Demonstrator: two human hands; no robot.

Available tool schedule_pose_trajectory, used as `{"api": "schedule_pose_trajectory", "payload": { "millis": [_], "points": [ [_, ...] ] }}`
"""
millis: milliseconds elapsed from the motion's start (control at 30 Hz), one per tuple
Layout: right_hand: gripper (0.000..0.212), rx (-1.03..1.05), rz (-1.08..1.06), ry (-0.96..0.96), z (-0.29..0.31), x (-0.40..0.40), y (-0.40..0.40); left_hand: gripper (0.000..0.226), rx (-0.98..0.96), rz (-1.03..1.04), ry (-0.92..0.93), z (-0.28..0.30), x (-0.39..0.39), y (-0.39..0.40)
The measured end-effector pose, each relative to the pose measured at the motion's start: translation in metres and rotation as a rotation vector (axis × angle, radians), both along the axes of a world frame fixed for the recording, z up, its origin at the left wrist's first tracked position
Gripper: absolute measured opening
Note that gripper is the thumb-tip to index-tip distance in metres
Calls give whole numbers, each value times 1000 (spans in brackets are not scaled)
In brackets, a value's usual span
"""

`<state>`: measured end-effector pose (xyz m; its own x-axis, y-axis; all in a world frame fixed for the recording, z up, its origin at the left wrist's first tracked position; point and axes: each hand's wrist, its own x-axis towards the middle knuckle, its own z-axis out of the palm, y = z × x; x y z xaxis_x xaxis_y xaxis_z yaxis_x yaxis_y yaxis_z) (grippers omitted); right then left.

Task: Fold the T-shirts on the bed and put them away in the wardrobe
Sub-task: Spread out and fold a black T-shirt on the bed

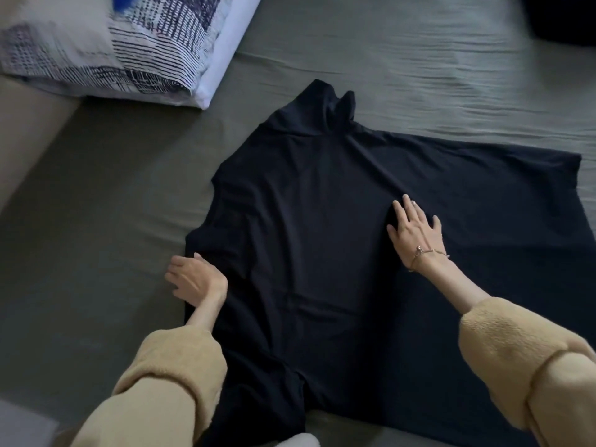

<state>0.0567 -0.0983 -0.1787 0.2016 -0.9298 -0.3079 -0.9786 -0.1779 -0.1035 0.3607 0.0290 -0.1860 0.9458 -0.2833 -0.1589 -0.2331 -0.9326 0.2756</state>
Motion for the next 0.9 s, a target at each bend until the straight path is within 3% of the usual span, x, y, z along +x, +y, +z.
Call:
{"api": "schedule_pose_trajectory", "payload": {
  "millis": [267,400,567,767,900],
  "points": [
    [56,27,14,0,-4,10,-28,31,12,133,-36,-11,7,-6],
    [56,3,4,-29,-7,7,-39,35,17,96,-132,-9,1,-16],
    [57,-11,-69,-50,-11,-19,-66,44,-69,-337,-223,-10,-25,-62],
    [58,20,-227,-68,-22,-74,-103,50,-84,-949,-56,-17,-84,-139],
    [60,-28,-362,-40,-31,-114,-123,51,-17,-1046,12,-22,-103,-193]
  ]
}}
